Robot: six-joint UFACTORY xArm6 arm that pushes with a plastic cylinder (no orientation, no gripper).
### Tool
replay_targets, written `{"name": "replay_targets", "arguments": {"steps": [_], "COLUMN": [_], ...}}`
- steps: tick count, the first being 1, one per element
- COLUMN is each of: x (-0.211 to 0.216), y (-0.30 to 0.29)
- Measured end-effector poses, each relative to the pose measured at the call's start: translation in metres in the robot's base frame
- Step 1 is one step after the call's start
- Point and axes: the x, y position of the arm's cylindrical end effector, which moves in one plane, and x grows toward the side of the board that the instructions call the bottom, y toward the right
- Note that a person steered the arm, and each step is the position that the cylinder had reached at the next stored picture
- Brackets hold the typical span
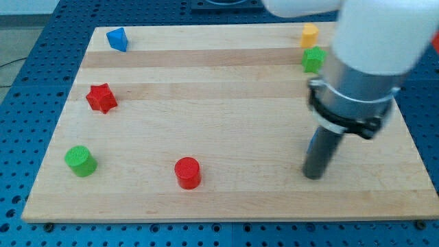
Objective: Move the blue cube towards up
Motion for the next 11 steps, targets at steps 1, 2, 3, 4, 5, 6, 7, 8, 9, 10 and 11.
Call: {"name": "replay_targets", "arguments": {"steps": [1, 2, 3, 4, 5, 6, 7, 8, 9, 10, 11], "x": [-0.042, -0.040, -0.013, -0.013, -0.014, -0.019, -0.043, -0.055, -0.042, -0.038, -0.057], "y": [0.011, 0.021, 0.008, 0.009, 0.021, 0.044, 0.044, 0.044, 0.046, 0.095, 0.090]}}
